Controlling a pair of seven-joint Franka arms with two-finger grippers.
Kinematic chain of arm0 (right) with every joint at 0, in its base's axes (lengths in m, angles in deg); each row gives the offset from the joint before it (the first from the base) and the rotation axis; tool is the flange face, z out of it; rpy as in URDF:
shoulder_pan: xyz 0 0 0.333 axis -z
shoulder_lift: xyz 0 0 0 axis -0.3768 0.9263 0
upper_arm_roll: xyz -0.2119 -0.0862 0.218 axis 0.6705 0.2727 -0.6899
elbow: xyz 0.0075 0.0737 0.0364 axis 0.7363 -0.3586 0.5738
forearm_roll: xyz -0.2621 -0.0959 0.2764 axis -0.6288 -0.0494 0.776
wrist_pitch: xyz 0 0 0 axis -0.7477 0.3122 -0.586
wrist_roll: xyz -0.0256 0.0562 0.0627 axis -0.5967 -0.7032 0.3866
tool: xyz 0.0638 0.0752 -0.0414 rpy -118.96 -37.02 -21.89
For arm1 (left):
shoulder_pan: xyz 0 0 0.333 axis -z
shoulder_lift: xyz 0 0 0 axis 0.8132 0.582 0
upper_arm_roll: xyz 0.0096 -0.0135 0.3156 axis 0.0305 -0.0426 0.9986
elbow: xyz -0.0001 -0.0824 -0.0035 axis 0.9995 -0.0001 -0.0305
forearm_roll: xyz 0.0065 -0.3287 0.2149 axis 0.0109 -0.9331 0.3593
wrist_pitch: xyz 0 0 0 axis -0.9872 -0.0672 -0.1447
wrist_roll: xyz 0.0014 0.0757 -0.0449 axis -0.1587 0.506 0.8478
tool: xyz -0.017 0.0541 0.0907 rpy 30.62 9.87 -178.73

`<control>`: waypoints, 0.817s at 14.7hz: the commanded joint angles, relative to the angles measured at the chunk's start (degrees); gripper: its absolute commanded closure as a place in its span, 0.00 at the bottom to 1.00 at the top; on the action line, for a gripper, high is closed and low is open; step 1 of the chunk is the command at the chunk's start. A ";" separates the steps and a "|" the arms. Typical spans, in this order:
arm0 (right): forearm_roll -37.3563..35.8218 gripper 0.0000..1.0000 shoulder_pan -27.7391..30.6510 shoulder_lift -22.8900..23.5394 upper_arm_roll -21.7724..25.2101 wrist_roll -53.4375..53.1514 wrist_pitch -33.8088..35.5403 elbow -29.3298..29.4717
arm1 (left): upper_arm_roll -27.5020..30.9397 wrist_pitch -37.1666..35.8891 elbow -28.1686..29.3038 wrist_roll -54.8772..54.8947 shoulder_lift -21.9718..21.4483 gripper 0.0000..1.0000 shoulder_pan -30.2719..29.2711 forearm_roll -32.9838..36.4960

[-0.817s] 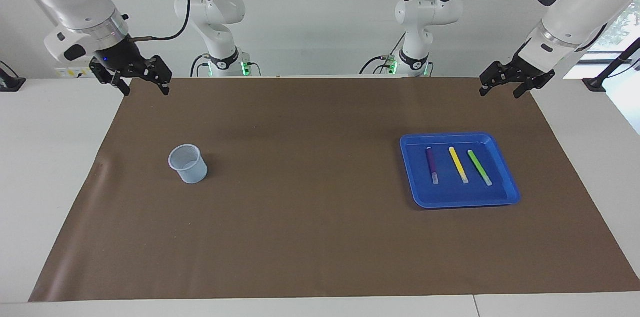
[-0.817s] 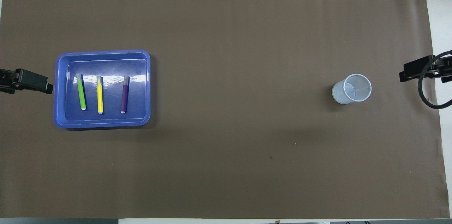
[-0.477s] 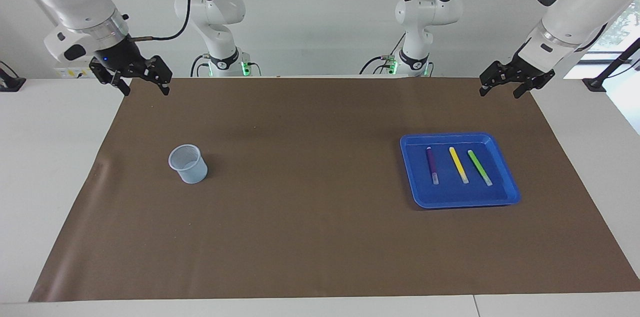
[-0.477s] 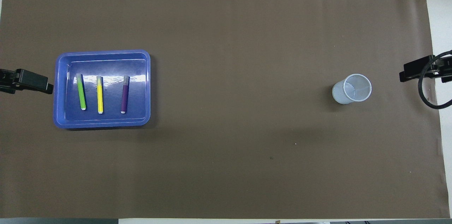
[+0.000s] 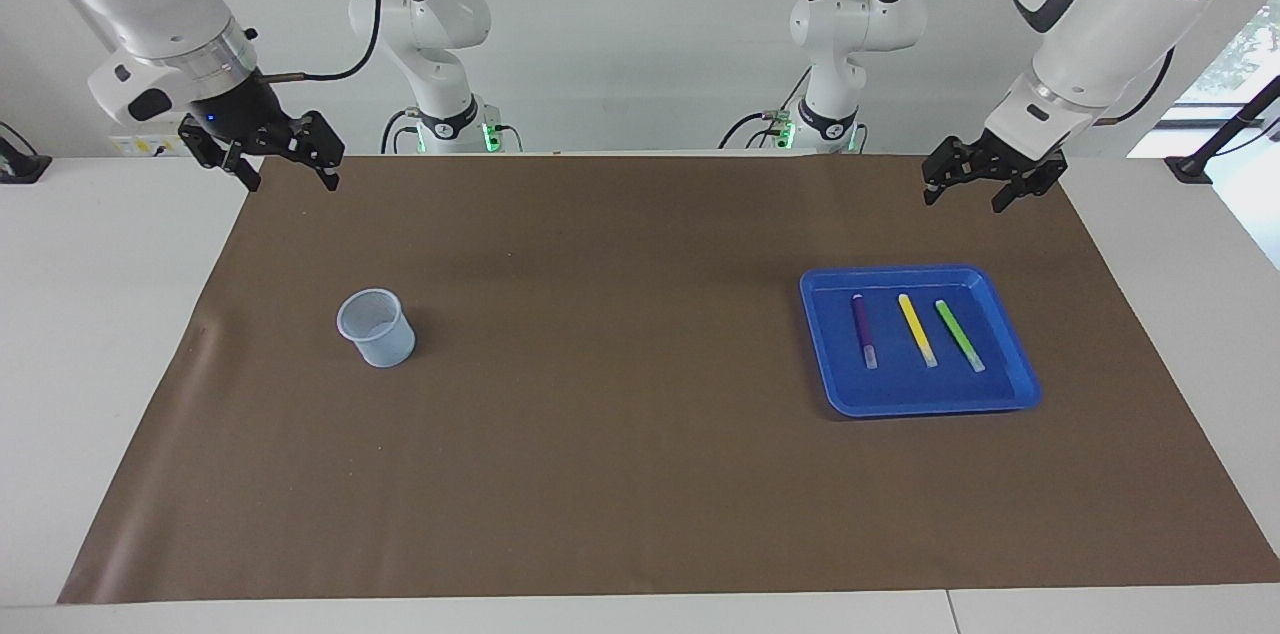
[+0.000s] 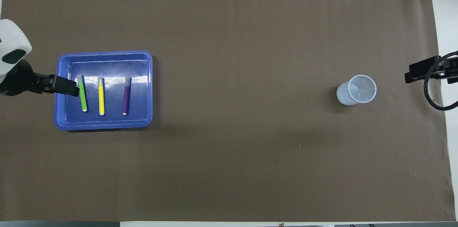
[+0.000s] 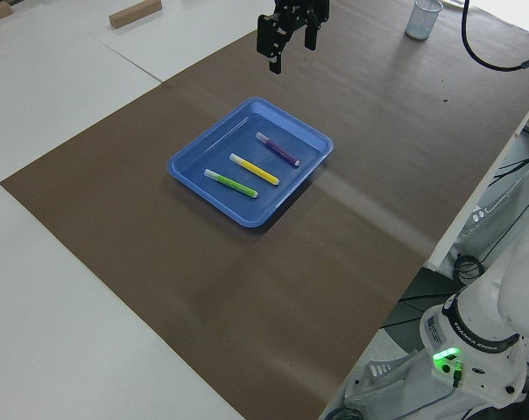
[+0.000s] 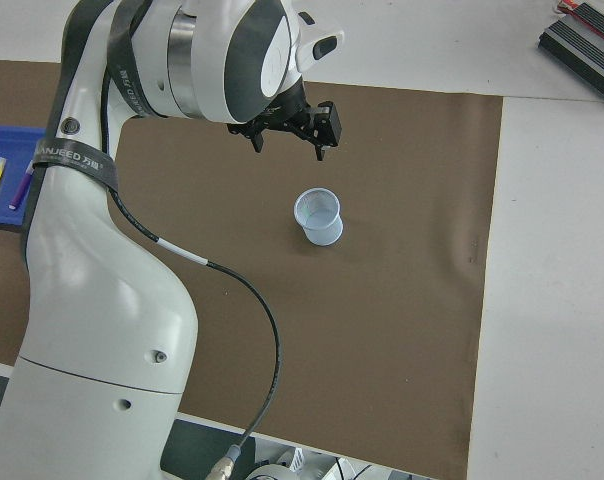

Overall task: Transfer and insert pens with both arms
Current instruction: 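Reach the left gripper into the tray and grasp the purple pen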

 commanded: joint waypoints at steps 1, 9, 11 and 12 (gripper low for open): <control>1.22 0.00 0.57 -0.84 -0.36 0.71 -0.88 -1.05 | 0.34 10.28 8.39 -1.36 -1.65 0.00 1.06 -0.18; 3.06 0.00 -0.04 -1.81 -0.62 1.06 -0.53 -2.80 | 0.43 31.12 15.52 -2.60 8.98 0.00 3.08 -0.01; 3.06 0.00 -1.01 -1.99 -0.89 1.23 -0.18 -3.16 | 0.42 35.52 19.38 -2.51 9.51 0.00 4.04 0.17; 3.15 0.00 -1.01 -2.07 -0.97 1.15 -0.09 -3.42 | 0.43 36.93 20.44 -2.51 9.95 0.00 4.83 0.43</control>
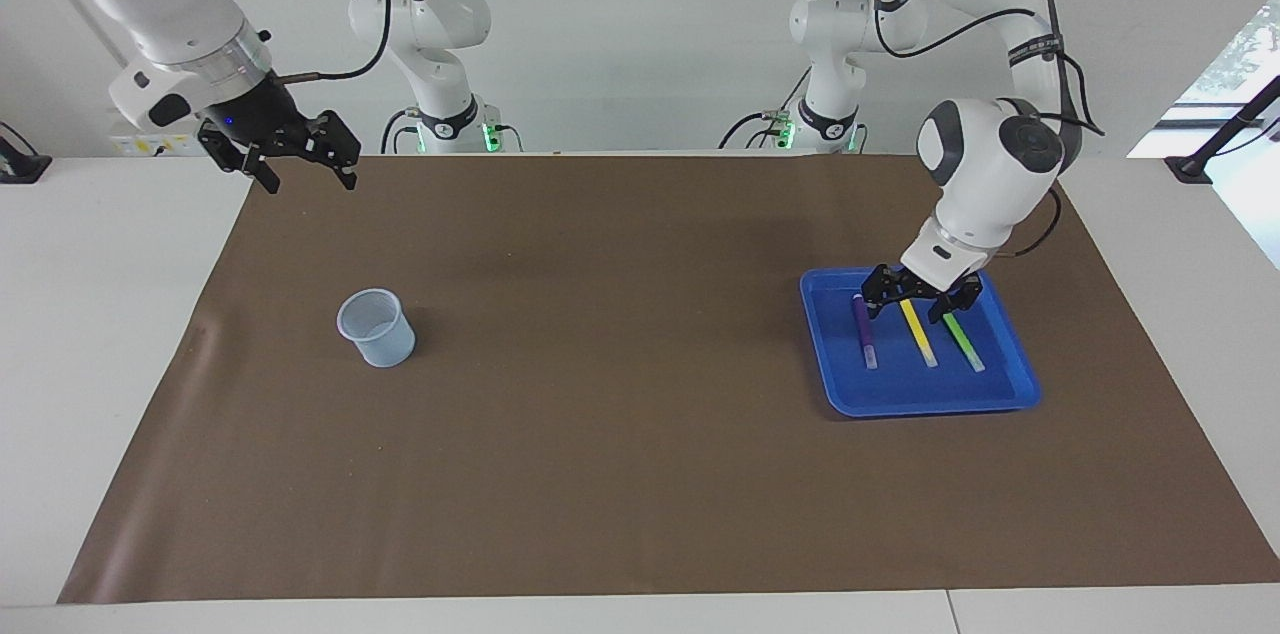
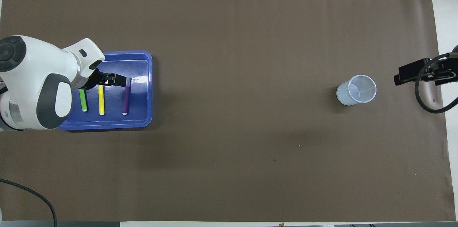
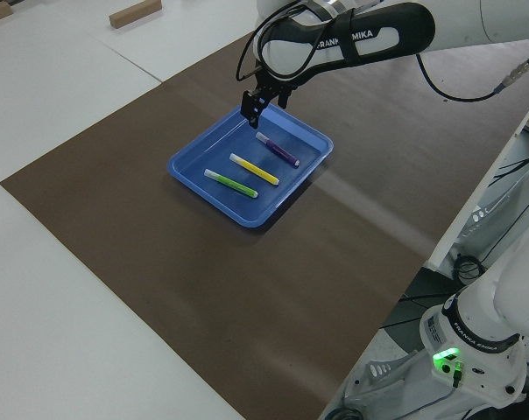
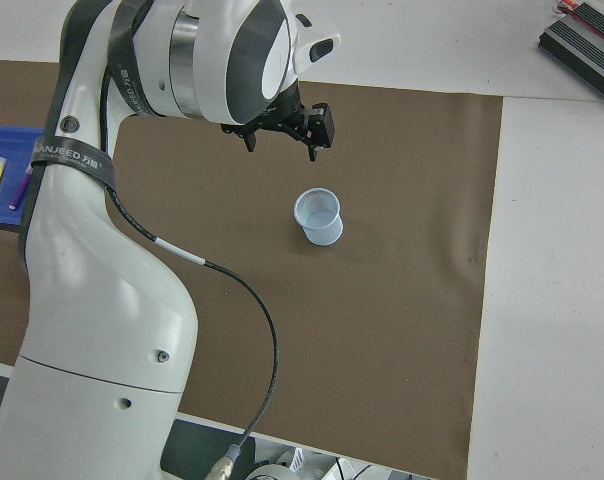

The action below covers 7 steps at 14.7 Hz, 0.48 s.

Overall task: Transfer and insert pens with both arms
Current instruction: 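Reach the left gripper into the tray and grasp the purple pen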

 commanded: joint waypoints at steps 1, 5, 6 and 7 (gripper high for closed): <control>2.68 0.00 0.24 -1.97 -0.32 0.86 -0.46 -2.88 | 0.45 4.98 4.68 -0.75 -0.17 0.00 1.99 1.46; 13.40 0.00 0.07 -3.55 -0.32 -1.16 -5.80 -7.26 | 0.44 8.58 6.18 -0.40 2.46 0.00 2.96 2.61; 16.64 0.00 -0.11 -5.04 -0.32 -1.51 -8.61 -10.59 | 0.44 9.55 6.18 -0.40 3.51 0.00 3.40 2.61; 19.89 0.00 -0.37 -6.79 -0.41 -2.47 -11.86 -14.71 | 0.53 10.26 6.09 -0.40 3.96 0.00 3.40 2.61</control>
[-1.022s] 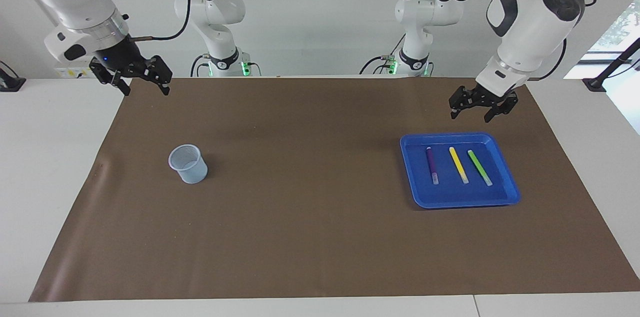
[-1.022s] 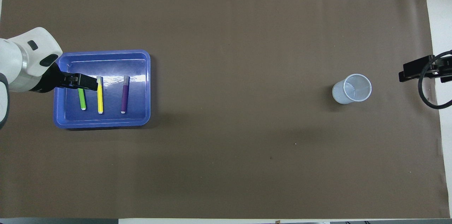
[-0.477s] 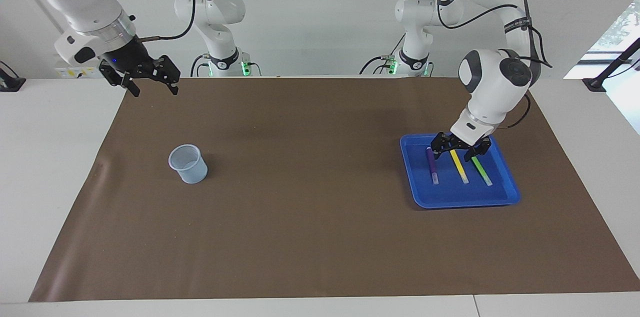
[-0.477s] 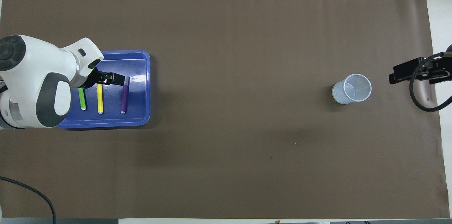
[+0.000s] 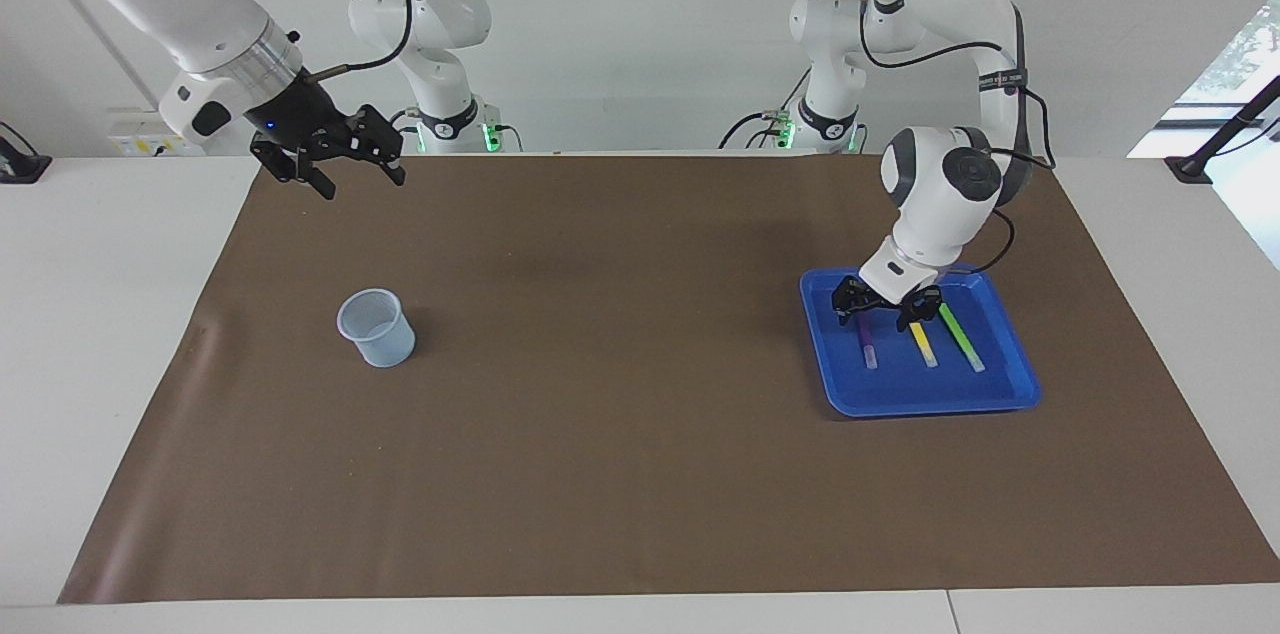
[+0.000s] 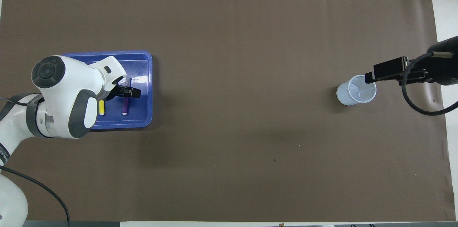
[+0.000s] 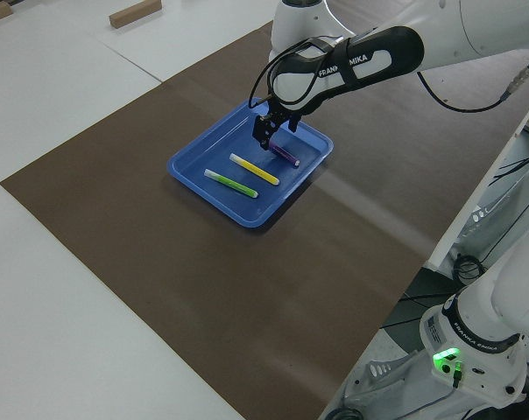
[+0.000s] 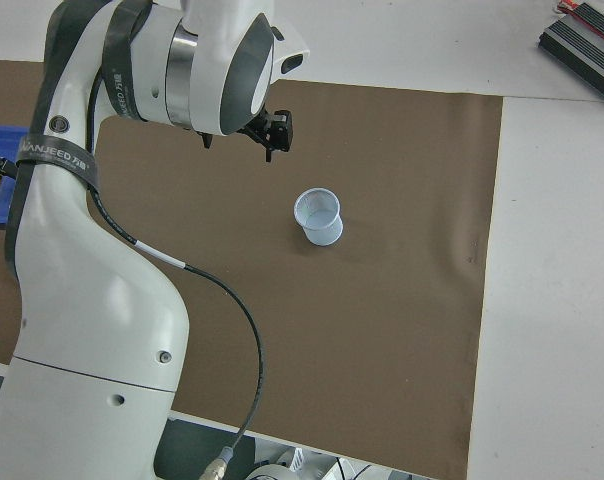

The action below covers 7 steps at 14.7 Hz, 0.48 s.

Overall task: Transfer and insert pens with both arms
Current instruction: 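Reach the left gripper into the tray and grasp the purple pen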

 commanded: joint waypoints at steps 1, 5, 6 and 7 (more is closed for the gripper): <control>7.26 0.00 -0.88 -6.46 -0.41 -3.81 -8.90 -12.53 | 0.64 3.53 0.46 -0.33 2.06 0.02 1.16 1.14; 13.51 0.00 -6.67 -6.92 -0.41 -13.48 -15.86 -15.46 | 0.64 3.45 0.29 -0.24 2.24 0.87 0.90 1.23; 14.83 0.00 -7.21 -6.92 -0.41 -14.81 -17.44 -15.99 | 0.64 3.10 0.11 -0.33 2.24 1.00 0.73 1.23; 16.06 0.00 -8.00 -7.01 -0.41 -15.60 -18.85 -16.86 | 0.64 2.92 -0.07 -0.24 2.24 1.00 0.73 1.23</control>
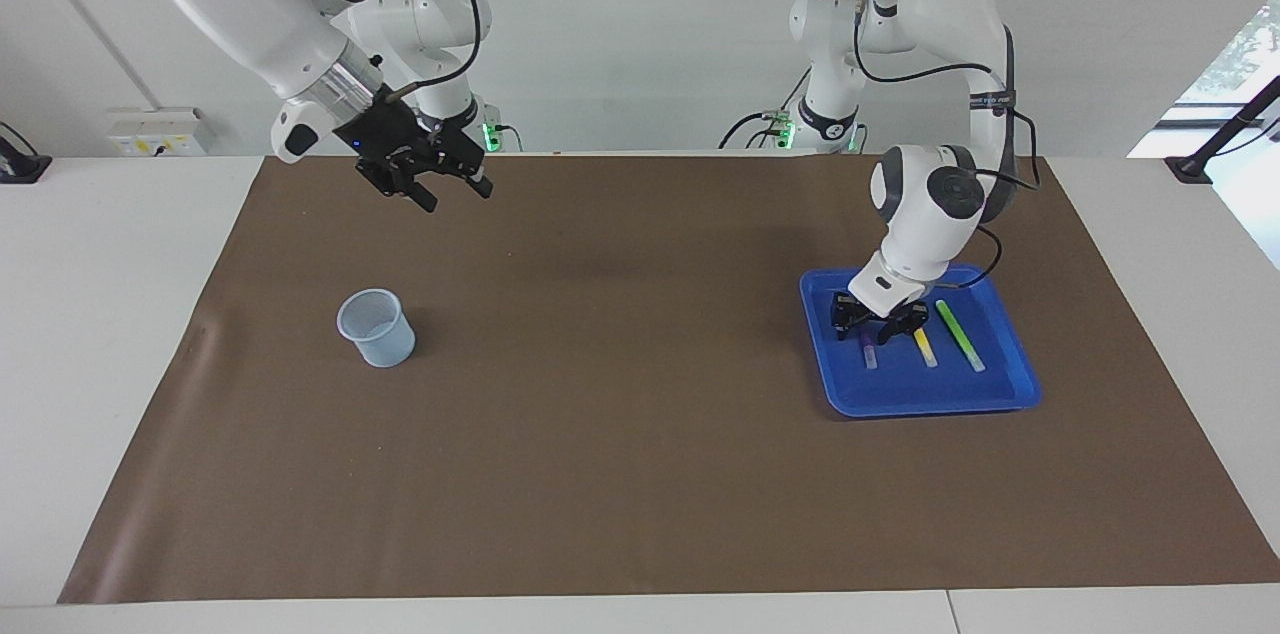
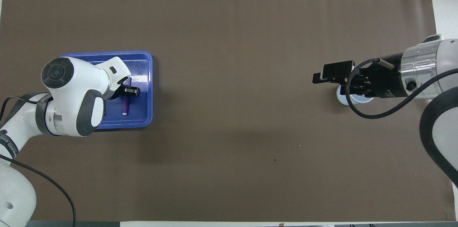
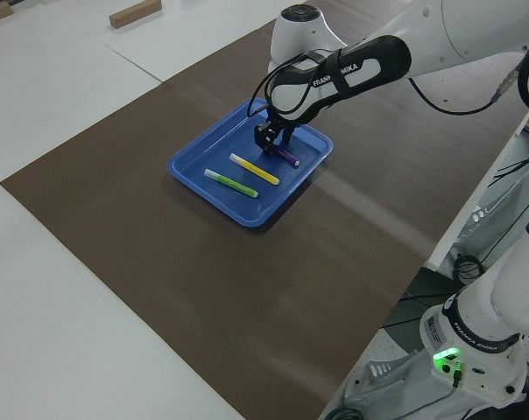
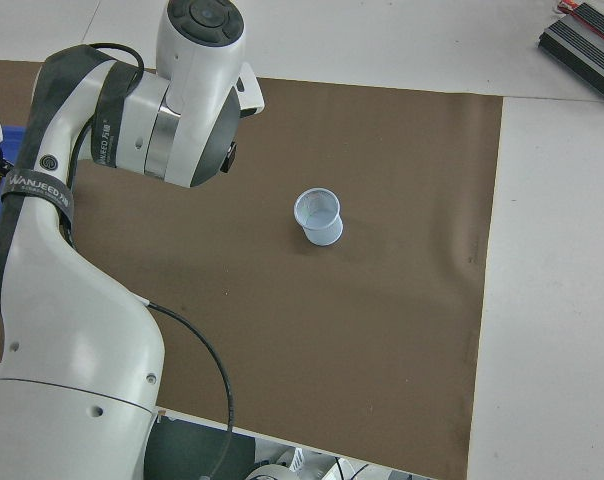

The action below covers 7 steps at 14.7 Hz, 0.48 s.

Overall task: Transfer and insert pens with both arms
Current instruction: 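Reach the left gripper into the tray and grasp the purple pen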

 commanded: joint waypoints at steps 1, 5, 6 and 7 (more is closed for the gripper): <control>4.51 0.00 -2.20 -1.75 0.19 -2.32 -4.65 -4.13 | 0.41 0.43 0.07 -0.33 0.22 1.00 0.29 1.01; 12.16 0.00 -6.86 -1.40 0.10 -4.35 -13.96 -8.61 | 0.41 -1.31 -1.24 -1.56 -0.31 1.00 0.02 0.93; 14.26 0.00 -7.65 -1.14 0.10 -4.35 -15.81 -9.15 | 0.50 -4.11 -2.90 -3.48 -0.66 1.00 0.02 0.93; 16.89 0.00 -8.79 -0.70 0.10 -4.35 -17.31 -9.76 | 0.50 -7.09 -4.92 -5.41 -0.75 1.00 0.02 0.93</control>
